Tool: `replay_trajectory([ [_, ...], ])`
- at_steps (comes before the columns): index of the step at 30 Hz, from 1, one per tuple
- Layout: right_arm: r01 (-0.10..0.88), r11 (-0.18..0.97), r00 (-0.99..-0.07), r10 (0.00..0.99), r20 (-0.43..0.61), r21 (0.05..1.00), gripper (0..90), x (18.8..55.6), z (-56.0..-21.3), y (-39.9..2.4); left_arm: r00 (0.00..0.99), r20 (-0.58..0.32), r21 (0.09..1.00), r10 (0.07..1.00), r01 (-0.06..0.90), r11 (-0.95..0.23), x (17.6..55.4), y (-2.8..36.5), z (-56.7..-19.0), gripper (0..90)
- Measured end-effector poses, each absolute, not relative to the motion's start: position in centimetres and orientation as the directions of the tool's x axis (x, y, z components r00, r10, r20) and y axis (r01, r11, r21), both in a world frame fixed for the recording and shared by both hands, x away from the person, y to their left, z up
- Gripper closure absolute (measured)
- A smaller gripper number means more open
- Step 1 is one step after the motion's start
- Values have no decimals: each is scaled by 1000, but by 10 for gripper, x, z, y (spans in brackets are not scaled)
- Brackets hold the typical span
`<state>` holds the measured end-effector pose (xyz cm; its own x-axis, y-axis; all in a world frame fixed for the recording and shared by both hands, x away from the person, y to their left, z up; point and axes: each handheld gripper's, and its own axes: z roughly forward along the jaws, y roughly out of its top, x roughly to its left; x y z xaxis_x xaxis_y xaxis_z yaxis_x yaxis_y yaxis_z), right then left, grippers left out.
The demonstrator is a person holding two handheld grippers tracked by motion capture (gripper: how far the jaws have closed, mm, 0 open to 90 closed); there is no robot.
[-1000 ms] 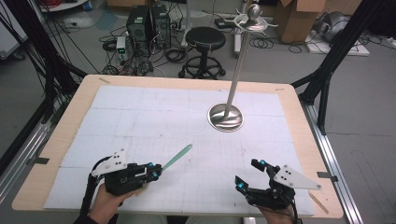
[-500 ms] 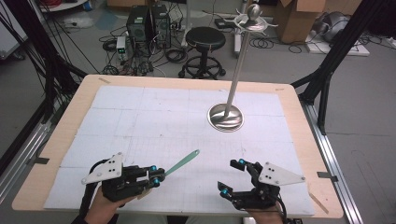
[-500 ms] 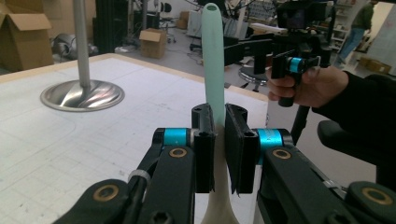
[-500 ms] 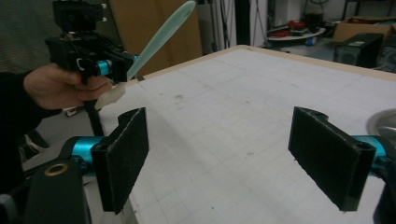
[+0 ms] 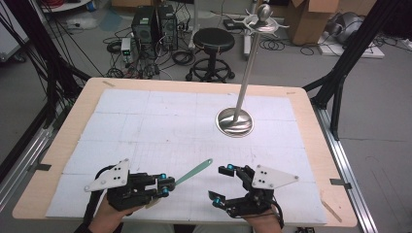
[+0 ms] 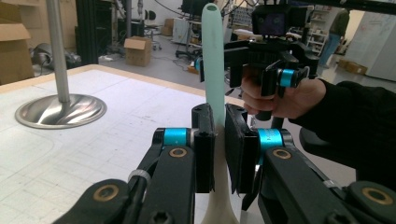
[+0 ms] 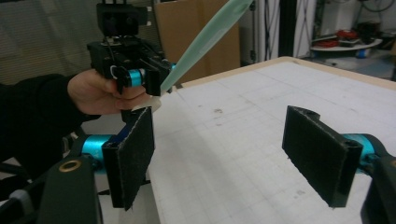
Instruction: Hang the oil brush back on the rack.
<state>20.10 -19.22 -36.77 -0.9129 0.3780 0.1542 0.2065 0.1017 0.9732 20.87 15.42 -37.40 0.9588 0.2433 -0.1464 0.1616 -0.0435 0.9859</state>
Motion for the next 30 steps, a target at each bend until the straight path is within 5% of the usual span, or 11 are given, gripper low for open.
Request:
replay_trajectory([
  [12,179,70,-952,265,155,981,340,207,-364,-172,973,-139,987,182,151,-51,205,145,-372,818],
  [30,146,55,-980,148,136,988,627,210,-358,-162,979,-148,986,137,157,-55,204,140,-374,817],
])
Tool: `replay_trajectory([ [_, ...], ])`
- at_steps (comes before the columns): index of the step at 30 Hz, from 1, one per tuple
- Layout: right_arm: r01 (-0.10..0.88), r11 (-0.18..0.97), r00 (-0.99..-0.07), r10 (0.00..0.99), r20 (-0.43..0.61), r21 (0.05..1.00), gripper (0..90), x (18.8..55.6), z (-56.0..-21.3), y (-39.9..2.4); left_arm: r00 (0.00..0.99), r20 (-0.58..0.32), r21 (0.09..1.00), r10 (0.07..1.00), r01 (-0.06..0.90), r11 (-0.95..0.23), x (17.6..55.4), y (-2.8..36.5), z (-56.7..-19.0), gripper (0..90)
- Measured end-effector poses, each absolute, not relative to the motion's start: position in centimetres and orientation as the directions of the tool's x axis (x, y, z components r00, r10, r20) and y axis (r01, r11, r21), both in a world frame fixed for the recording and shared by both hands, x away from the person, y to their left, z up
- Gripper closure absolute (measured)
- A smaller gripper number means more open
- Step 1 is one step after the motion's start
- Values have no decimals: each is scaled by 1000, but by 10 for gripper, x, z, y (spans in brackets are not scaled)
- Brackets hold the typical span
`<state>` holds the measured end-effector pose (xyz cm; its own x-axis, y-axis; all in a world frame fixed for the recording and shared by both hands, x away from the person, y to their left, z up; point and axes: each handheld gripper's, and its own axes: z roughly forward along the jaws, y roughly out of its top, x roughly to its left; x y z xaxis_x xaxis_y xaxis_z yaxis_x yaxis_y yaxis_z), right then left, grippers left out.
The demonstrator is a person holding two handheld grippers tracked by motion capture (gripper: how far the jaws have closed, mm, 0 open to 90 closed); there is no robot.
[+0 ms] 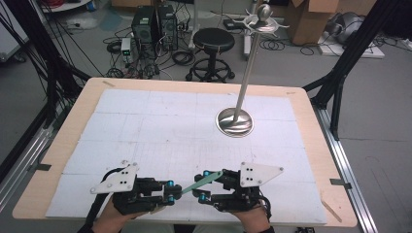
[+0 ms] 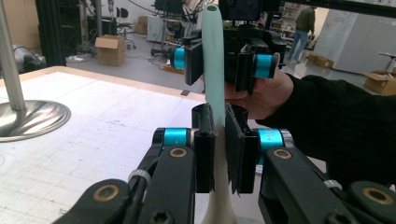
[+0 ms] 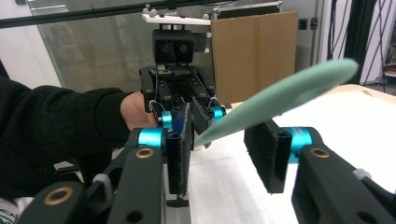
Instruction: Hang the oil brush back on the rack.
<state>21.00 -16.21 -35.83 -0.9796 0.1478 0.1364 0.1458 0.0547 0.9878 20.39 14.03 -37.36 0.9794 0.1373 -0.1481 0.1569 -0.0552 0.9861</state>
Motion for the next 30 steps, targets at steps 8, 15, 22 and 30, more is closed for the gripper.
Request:
replay_trajectory([
  [8,176,50,-976,136,168,983,724,212,-359,-161,980,-147,986,136,155,-54,204,141,-375,817],
  [15,197,61,-975,114,189,978,772,212,-357,-158,980,-144,987,138,152,-52,204,143,-377,814],
  [22,195,87,-976,112,185,977,780,211,-354,-156,980,-145,987,134,153,-52,204,144,-379,813],
  [30,208,104,-971,138,193,973,785,211,-353,-156,971,-152,982,186,170,-81,203,143,-378,615],
])
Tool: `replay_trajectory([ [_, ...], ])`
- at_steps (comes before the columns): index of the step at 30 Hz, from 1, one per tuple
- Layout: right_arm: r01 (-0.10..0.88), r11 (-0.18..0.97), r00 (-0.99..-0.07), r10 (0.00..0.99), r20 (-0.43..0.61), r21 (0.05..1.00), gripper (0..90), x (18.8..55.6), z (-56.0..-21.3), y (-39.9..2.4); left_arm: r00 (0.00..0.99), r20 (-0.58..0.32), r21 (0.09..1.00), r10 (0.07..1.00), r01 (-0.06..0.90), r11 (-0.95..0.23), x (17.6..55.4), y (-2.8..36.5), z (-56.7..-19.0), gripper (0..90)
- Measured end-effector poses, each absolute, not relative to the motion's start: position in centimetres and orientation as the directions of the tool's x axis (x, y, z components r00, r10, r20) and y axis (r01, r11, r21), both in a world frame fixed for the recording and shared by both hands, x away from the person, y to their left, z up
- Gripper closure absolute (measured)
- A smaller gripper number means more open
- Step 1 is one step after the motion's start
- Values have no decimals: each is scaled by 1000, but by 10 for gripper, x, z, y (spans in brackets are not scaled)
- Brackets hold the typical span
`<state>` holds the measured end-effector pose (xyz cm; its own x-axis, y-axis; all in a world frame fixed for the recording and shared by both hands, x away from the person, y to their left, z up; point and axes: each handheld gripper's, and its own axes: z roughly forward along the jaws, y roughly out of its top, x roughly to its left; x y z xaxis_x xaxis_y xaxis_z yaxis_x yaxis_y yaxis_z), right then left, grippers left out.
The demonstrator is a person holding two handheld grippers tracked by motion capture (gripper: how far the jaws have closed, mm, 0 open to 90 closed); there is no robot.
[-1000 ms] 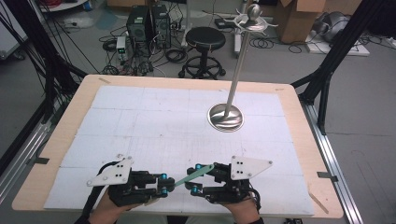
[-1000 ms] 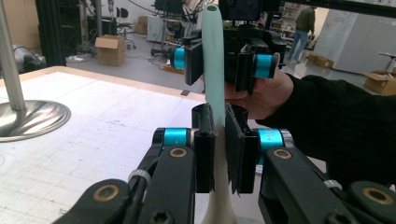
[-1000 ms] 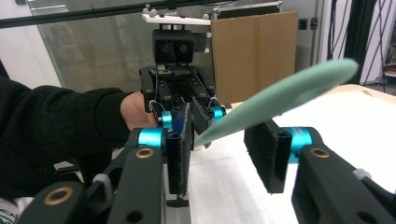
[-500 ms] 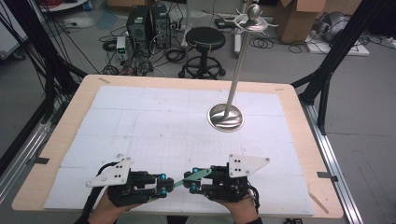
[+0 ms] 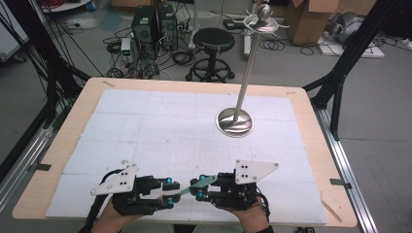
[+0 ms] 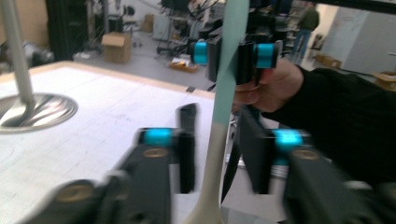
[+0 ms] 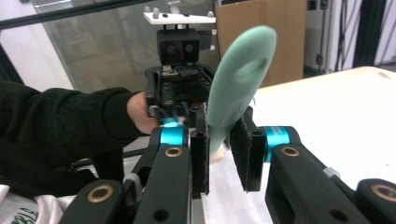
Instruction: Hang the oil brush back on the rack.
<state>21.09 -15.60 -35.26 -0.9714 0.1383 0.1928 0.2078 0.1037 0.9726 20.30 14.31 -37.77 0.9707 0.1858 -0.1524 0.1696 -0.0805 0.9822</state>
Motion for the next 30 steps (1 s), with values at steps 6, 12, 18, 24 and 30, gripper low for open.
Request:
replay_trajectory([
  [6,244,136,-957,191,217,960,785,213,-352,-158,963,-102,981,251,140,-136,200,145,-371,481],
  [12,275,184,-940,257,224,944,784,212,-347,-155,949,-64,959,308,144,-246,202,137,-371,465],
  [18,295,238,-929,297,220,925,784,210,-340,-146,951,-41,940,305,140,-312,202,124,-378,516],
  [24,312,261,-920,322,222,913,784,209,-338,-141,948,-34,936,317,142,-323,202,119,-380,607],
  [30,325,274,-915,332,228,905,784,209,-337,-138,948,-32,931,317,143,-336,202,117,-381,690],
])
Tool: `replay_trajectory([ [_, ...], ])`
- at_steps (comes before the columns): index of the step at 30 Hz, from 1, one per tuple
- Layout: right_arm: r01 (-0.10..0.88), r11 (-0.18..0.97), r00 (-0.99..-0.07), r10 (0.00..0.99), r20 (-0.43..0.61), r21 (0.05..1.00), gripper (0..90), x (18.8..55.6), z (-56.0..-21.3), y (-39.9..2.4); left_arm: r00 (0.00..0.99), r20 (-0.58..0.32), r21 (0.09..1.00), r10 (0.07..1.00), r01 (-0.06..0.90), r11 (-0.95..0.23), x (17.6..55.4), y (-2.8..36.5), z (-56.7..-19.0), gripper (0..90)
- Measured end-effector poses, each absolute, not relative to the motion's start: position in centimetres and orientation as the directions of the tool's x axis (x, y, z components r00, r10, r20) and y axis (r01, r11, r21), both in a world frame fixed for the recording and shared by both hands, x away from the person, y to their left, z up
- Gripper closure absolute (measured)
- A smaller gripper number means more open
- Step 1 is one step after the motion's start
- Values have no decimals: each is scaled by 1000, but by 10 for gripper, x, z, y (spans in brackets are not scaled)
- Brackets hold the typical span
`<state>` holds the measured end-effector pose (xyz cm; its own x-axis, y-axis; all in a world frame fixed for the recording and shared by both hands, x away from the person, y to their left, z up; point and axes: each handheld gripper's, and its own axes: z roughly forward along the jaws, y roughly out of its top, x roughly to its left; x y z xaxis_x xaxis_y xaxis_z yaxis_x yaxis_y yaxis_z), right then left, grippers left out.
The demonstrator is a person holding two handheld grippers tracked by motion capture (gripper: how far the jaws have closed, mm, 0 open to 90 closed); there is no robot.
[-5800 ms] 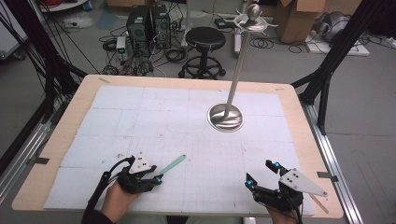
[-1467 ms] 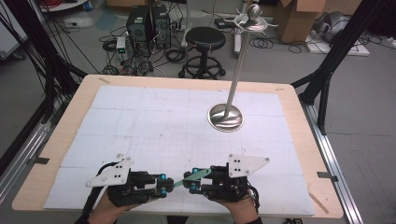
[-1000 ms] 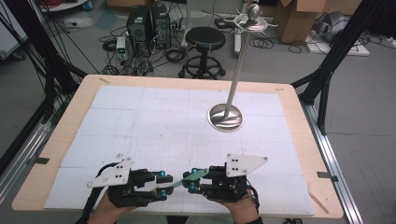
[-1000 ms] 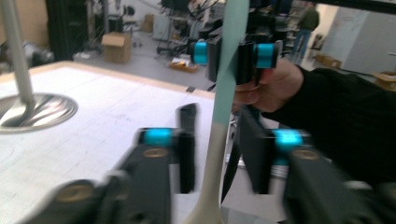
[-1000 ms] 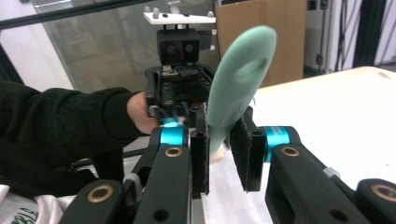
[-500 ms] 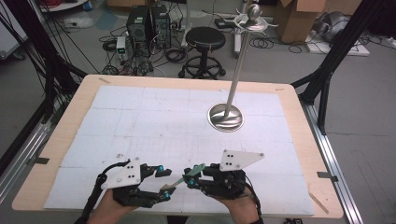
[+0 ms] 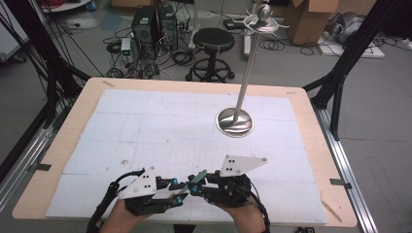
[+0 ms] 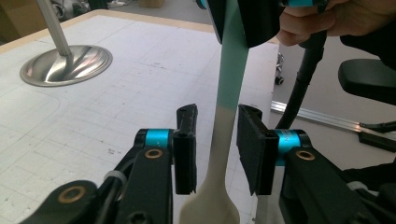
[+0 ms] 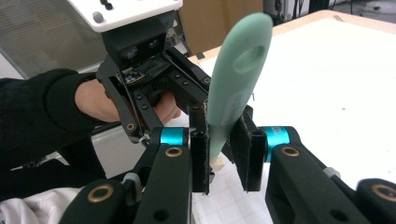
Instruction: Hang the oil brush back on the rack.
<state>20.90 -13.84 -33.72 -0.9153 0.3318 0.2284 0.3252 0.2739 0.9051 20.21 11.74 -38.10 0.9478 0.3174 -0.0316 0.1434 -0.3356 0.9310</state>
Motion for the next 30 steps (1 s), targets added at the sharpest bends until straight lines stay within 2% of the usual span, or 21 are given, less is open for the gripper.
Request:
replay_trajectory([
  [5,330,279,-911,345,227,902,784,209,-337,-136,949,-28,932,315,139,-336,201,117,-381,791],
  [13,324,266,-917,324,233,908,763,208,-335,-134,963,-73,939,258,154,-308,201,116,-382,817],
  [14,313,262,-921,317,225,913,696,208,-335,-135,965,-83,941,249,158,-300,202,117,-381,818],
  [15,301,249,-926,308,220,921,527,208,-335,-135,967,-99,946,234,165,-280,202,119,-381,818],
  [16,292,221,-926,308,218,930,419,208,-336,-136,969,-108,949,221,167,-268,202,120,-381,819],
  [17,264,202,-933,299,197,943,349,209,-337,-138,970,-118,952,211,171,-255,203,121,-380,818],
  [20,231,130,-948,253,193,964,259,209,-340,-145,976,-155,961,156,186,-206,204,126,-380,818],
  [24,202,35,-967,163,194,979,263,211,-341,-155,980,-182,967,78,193,-168,204,130,-379,817],
  [30,162,28,-985,68,160,986,320,211,-337,-153,982,-188,973,-3,186,-138,203,133,-378,817],
])
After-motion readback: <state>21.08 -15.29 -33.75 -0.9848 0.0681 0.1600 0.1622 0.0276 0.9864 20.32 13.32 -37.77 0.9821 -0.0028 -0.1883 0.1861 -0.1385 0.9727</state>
